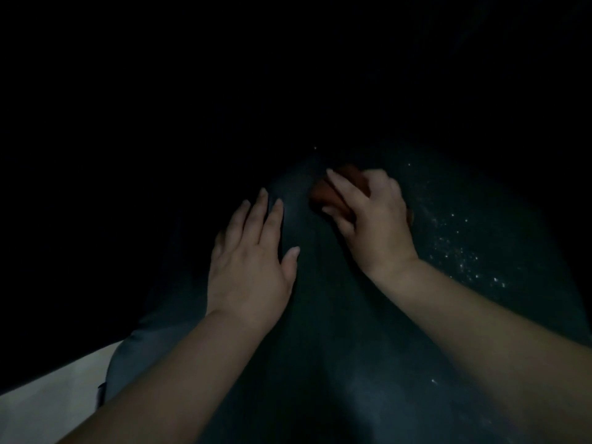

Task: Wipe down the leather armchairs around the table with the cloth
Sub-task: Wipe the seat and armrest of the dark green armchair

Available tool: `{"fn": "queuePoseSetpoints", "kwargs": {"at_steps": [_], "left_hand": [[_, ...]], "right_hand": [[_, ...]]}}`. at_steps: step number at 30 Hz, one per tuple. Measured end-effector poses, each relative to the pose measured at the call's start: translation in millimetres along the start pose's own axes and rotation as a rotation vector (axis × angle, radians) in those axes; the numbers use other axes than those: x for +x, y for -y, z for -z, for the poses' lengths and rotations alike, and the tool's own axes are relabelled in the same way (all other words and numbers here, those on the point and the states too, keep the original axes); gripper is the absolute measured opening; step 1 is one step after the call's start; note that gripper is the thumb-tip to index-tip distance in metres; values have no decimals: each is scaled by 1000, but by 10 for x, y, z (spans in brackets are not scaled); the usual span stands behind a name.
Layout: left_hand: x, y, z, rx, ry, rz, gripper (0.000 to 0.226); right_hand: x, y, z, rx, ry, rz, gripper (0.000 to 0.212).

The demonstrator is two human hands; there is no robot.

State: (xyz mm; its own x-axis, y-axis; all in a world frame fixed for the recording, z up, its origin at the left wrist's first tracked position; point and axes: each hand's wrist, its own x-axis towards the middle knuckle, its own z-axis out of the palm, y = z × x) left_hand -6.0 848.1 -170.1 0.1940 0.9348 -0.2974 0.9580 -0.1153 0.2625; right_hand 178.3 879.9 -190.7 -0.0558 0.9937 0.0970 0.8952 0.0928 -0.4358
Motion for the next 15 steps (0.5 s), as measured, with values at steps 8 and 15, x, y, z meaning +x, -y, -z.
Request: {"fn": "queuePoseSetpoints", "kwargs": {"at_steps": [8, 15], "left_hand": [[20, -13, -12, 13, 18, 9, 69], [16, -15, 29, -16, 31, 12, 70]], "right_hand": [[772, 92, -153, -3, -8, -224, 44], [184, -72, 12, -44, -5, -53, 46]]}}
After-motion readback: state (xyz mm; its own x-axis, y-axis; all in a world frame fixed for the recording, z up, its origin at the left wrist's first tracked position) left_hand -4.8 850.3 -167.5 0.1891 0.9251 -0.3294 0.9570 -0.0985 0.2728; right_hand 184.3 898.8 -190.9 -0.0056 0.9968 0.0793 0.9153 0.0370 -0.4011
